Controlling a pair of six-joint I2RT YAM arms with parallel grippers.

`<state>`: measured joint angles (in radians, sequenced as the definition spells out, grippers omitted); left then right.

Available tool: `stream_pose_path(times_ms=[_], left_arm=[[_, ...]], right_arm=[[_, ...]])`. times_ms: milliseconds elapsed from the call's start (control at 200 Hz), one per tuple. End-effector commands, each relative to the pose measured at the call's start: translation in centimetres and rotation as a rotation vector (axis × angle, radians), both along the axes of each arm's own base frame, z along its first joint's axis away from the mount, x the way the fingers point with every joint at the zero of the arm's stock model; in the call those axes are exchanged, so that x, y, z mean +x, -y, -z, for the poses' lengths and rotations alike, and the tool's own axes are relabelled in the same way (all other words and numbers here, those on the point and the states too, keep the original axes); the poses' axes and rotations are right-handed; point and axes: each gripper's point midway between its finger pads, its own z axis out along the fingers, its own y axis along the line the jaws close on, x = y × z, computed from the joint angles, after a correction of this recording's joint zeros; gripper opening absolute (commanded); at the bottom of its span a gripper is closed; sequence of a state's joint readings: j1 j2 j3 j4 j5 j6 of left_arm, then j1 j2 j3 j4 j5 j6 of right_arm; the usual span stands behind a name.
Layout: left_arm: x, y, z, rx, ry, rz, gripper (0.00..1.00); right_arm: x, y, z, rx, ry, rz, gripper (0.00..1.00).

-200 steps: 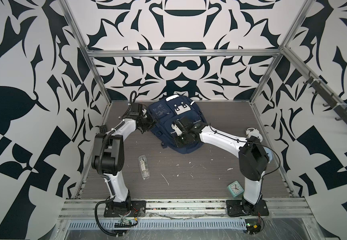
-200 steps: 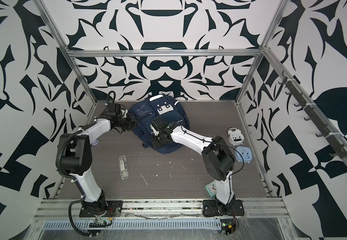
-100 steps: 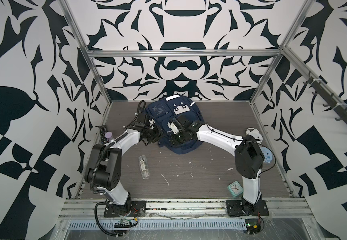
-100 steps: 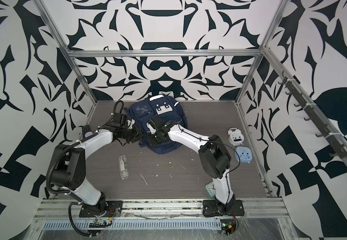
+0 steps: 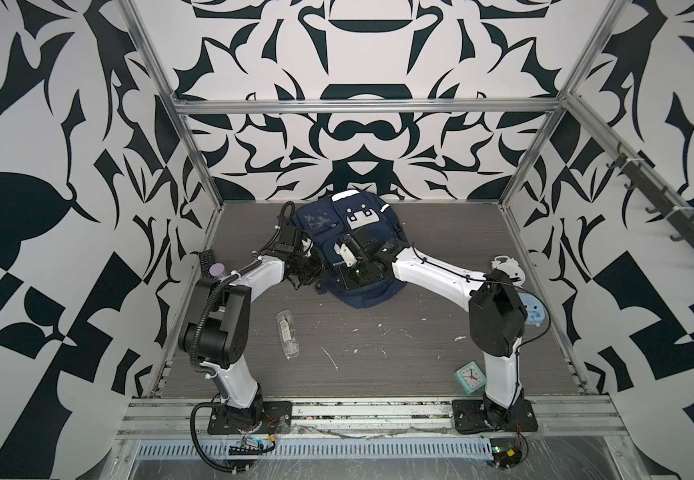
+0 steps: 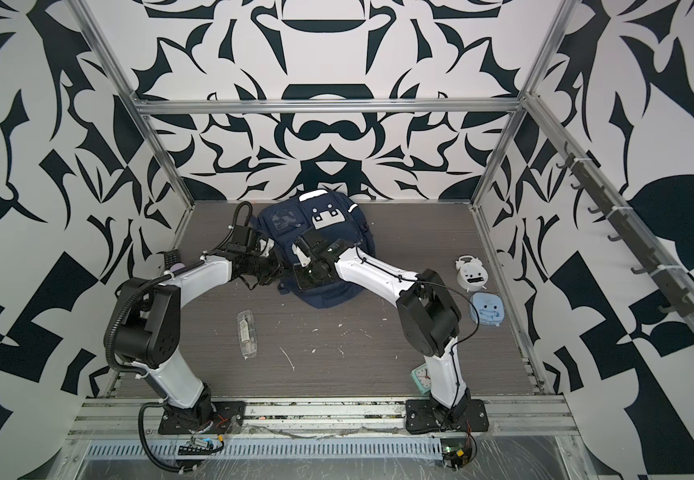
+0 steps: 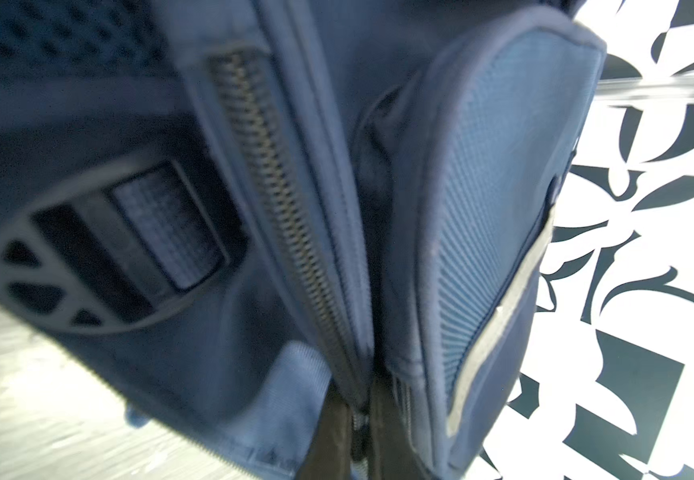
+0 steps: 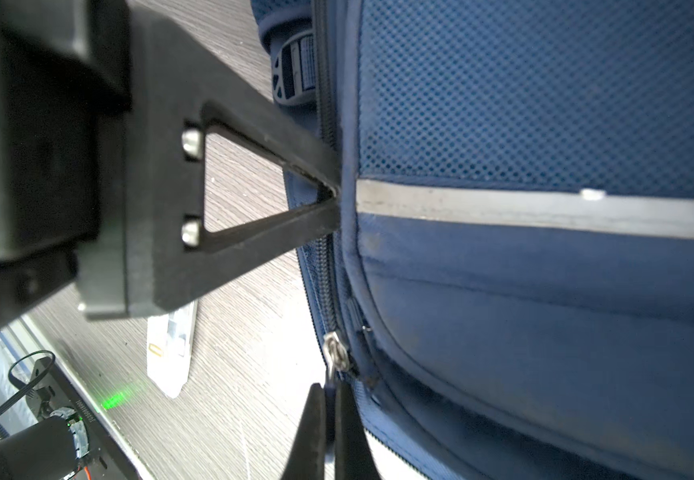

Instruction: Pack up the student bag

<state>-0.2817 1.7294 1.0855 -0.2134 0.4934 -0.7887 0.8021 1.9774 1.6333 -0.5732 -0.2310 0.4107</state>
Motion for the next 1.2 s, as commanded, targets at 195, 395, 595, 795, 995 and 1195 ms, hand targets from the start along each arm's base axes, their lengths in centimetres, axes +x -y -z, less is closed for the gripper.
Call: stream_pose_path(times_ms=[195,395,595,795,995,1195], left_arm=[[2.1,-2.6,-1.9,0.01,0.062,-0.05,0.0],[2.7,-4.7,-2.5,0.005,0.07,-0.091,0.0],[3.0,-5.9,-2.6,0.006,0.073,-0.118,0.0],[4.1,-5.5,-2.3,-0.019,0.072,-0.12,0.0],[6.5,-5.3,-2.6,-0.022,0.083,-0.135,0.1],[8.5,-4.3,-2.5,-0.08,0.058,-0.125,0.43]], right_arm=[[-0.7,2.7,-2.2,0.0,0.054,-0.008,0.0],[0.2,8.1,-0.9,-0.065,0.04,0.065,0.0],[1.7,13.7,-0.6,-0.12,0.043,0.18,0.0],[1.3,12.5,-1.2,-0.083,0.043,0.166,0.0],[0.4,8.9,-1.7,-0.035,0.044,0.107,0.0],[-0.4,3.0,-2.9,0.035,0.056,0.021,0.0]])
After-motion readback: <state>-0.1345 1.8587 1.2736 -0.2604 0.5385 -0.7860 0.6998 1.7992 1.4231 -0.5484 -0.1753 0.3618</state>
